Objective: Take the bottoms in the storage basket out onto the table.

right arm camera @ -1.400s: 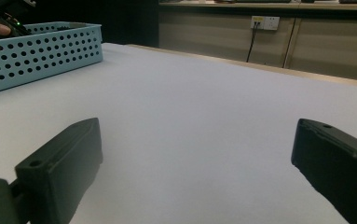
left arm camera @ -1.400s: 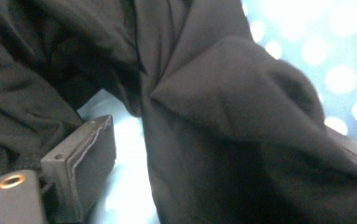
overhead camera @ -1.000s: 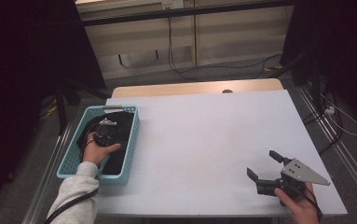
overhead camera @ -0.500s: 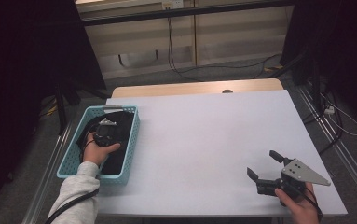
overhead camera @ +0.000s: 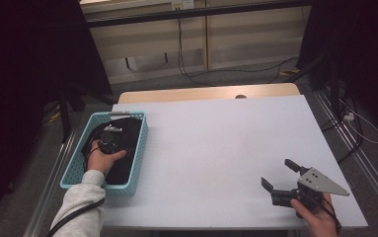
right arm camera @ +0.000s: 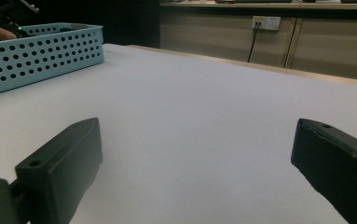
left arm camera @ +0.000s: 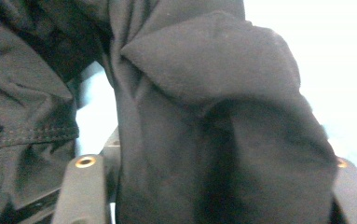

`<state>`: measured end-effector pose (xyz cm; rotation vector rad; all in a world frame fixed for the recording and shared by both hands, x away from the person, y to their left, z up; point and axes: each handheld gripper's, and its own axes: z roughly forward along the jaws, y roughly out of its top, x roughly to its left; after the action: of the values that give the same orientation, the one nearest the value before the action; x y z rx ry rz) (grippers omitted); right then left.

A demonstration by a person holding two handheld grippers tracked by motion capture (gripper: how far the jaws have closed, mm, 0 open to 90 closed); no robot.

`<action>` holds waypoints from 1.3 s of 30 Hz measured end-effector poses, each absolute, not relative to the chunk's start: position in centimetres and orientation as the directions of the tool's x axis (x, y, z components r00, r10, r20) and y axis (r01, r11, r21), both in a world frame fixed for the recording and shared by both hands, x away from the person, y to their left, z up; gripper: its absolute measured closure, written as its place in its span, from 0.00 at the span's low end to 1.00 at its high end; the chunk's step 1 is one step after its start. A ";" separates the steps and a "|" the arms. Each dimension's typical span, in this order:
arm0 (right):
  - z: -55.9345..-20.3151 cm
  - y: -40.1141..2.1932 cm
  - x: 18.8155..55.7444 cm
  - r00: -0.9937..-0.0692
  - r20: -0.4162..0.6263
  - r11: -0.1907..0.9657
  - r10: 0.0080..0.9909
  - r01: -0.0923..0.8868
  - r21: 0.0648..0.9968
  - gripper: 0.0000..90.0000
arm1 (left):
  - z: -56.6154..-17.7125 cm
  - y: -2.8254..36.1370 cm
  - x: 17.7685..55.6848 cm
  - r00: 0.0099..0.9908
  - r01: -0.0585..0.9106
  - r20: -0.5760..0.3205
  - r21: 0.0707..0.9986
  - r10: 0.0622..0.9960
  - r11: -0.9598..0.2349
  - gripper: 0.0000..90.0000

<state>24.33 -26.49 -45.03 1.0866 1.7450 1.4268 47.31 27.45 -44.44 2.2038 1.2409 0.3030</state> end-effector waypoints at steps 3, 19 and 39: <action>-45.1 -26.6 24.4 -0.457 0.037 0.068 0.888 0.211 0.975 0.01 | -44.2 27.1 47.4 0.534 0.714 -0.082 0.577 0.841 -0.397 0.49; -45.0 -26.6 24.3 -0.460 0.033 0.071 0.887 0.208 0.975 0.02 | -43.6 26.4 47.6 0.535 0.753 -0.128 0.520 0.835 -0.403 0.80; -45.1 -26.6 24.4 -0.462 0.029 0.076 0.886 0.207 0.975 0.02 | -40.5 30.2 47.9 0.459 0.746 -0.085 0.578 0.885 -0.331 0.85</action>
<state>24.37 -26.57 -45.07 1.0873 1.7468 1.4242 47.91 30.24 -40.52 2.1609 1.3542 0.3311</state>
